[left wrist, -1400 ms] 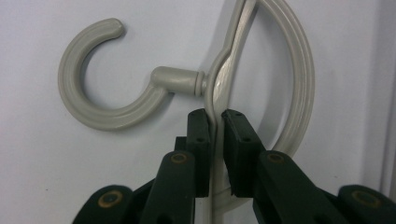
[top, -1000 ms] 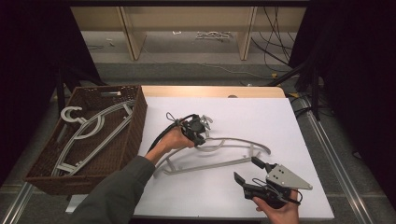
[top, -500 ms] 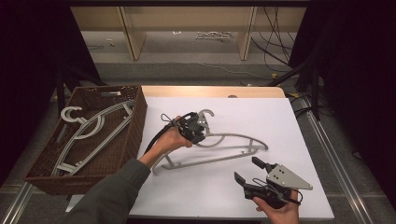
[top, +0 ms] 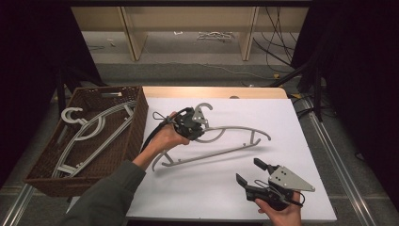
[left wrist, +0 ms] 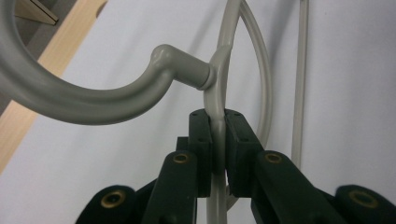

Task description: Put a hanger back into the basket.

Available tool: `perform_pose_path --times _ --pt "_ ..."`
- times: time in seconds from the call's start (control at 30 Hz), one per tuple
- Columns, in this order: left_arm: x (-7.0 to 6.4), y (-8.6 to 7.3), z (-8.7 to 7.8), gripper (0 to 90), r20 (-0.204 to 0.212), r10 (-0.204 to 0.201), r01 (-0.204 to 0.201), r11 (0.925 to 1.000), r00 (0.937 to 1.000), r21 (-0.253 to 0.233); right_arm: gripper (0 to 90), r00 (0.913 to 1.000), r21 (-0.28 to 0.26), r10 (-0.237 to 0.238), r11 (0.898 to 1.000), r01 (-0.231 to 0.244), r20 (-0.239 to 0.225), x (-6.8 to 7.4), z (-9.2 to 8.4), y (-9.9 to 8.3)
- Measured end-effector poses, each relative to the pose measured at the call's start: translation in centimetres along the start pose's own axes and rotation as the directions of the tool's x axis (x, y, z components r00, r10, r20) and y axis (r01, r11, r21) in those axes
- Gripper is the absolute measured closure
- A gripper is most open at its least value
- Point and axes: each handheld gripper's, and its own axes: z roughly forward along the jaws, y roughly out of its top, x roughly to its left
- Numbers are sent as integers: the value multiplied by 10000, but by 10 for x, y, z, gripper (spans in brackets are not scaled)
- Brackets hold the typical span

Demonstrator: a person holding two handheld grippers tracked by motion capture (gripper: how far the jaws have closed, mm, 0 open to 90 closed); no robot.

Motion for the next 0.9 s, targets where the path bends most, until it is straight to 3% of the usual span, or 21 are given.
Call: perform_pose_path --times 0.37,0.4,0.43,0.63,0.8,0.9 --pt "7 25 -35 822 -231 219 -229 9988 9995 -435 221 10000 -74 -10 10000 10 -42 0 0 0" --pt "9 26 -38 822 -257 151 -163 9987 9996 -476 222 9999 261 -101 9996 101 8 -1 -3 2" --pt "11 26 -40 822 -273 127 -141 9985 9995 -537 222 10000 -186 24 9998 -26 -93 0 1 0" --pt "22 35 -62 822 -622 136 -174 9980 9980 -609 221 10000 6 -3 10000 3 5 0 0 0" --pt "35 37 -83 822 -973 -77 -3 9966 9952 -819 221 10000 -6 -4 10000 4 4 0 0 0" --pt "47 33 -96 822 -1235 -432 322 9954 9914 -897 221 10000 -13 -15 10000 15 4 0 0 0"
